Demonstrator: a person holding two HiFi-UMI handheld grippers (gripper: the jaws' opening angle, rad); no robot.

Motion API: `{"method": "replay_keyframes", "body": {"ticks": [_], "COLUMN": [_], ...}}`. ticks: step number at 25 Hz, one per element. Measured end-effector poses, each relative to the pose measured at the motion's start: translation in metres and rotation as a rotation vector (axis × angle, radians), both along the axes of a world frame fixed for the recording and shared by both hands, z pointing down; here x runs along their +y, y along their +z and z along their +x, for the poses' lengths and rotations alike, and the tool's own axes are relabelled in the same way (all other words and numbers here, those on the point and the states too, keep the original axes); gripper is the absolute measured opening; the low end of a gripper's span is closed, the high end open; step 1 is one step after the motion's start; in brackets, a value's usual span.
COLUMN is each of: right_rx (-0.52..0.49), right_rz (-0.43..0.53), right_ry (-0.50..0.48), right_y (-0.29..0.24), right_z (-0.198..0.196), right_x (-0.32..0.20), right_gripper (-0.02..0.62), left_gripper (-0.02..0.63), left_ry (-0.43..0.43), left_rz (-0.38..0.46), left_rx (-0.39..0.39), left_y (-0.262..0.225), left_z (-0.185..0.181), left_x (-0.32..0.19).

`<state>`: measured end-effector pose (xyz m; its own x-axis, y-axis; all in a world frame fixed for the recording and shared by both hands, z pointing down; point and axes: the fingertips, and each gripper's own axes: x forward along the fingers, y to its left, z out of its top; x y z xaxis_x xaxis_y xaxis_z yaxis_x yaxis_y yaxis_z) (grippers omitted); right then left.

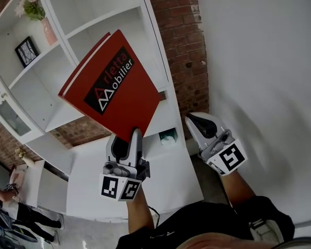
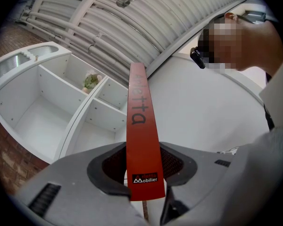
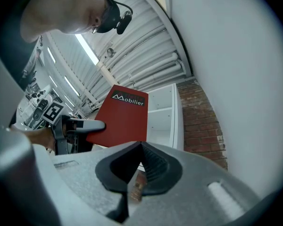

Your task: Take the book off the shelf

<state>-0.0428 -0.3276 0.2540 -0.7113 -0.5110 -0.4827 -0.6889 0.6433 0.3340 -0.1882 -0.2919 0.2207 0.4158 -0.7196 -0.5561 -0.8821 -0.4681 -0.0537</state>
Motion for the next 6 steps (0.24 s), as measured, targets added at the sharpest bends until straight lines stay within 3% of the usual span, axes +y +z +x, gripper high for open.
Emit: {"method": "replay_keyframes", "body": {"ticks": [6], "right_rx": [0.002], "right_rz": [-0.005], "right_ry": [0.0], "right_y": [0.0001], "right_z": [0.0004], "right_x": [-0.0001], "right_gripper": [0.0], "left_gripper": [0.161], "left_ry": [-0.005], "left_rz": [-0.006], "left_rx": [-0.001], "left_y": [-0.0003], "left_z": [0.0], "left_x": [-0.0001]}}
